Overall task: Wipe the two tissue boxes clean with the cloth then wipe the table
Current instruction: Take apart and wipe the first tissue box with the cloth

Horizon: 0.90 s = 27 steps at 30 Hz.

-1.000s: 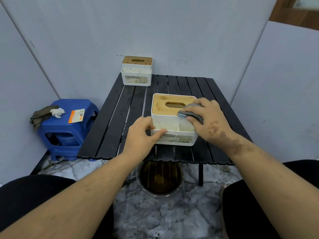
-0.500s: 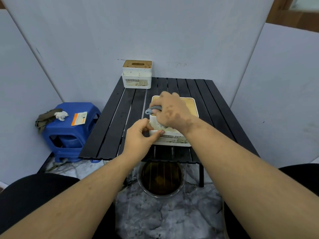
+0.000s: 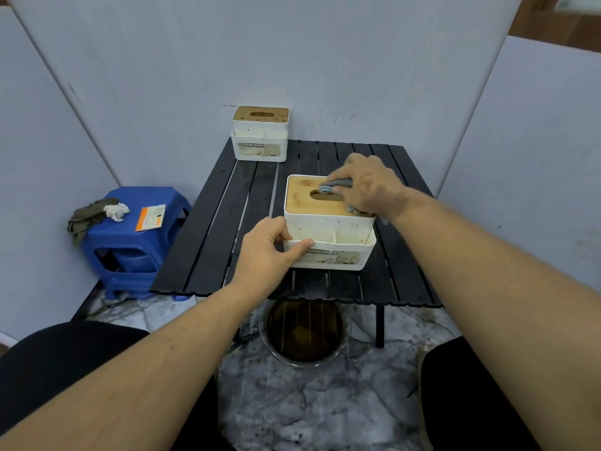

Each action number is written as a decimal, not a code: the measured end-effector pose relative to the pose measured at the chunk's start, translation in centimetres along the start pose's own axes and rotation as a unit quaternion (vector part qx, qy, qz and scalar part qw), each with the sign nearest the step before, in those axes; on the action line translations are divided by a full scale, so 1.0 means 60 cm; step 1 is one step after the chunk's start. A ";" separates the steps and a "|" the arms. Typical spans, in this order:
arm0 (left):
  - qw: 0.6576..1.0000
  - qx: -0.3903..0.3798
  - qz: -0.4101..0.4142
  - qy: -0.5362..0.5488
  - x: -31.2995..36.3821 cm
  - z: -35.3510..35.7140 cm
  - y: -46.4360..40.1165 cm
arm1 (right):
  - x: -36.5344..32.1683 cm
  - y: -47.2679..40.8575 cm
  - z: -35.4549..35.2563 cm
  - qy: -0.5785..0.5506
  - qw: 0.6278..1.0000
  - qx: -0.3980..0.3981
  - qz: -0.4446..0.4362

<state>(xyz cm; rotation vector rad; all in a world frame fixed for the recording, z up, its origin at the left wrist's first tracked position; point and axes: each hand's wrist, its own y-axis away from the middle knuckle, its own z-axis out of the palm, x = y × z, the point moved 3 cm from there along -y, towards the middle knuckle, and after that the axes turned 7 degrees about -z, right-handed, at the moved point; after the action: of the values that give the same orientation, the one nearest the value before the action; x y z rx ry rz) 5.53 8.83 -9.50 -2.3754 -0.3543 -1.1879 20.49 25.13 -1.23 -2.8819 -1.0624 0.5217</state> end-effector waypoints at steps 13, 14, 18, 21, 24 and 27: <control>0.999 -0.033 -0.010 -0.001 -0.010 0.008 0.007 | 0.069 0.137 -0.029 -0.218 0.968 0.036 -0.119; 0.999 -0.036 -0.007 0.004 -0.012 0.010 0.009 | 0.081 0.137 -0.028 -0.248 0.961 0.063 -0.101; 1.000 -0.025 0.015 -0.002 -0.010 0.015 0.012 | 0.109 0.118 -0.013 -0.226 0.964 0.102 -0.099; 1.000 -0.016 -0.024 -0.012 -0.001 0.011 -0.001 | 0.111 0.100 -0.015 -0.211 0.970 0.080 -0.095; 0.998 -0.018 -0.055 -0.007 0.026 -0.012 -0.031 | 0.112 0.092 -0.021 -0.247 0.961 0.078 -0.095; 0.998 -0.035 -0.060 -0.012 0.062 -0.051 -0.083 | 0.107 0.094 -0.028 -0.287 0.950 0.066 -0.108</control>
<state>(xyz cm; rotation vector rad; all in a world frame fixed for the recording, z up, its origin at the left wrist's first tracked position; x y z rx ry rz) 3.57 11.68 -3.49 -2.4613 -0.4761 -1.2439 29.14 25.03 -2.35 -2.5004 -1.3139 1.4039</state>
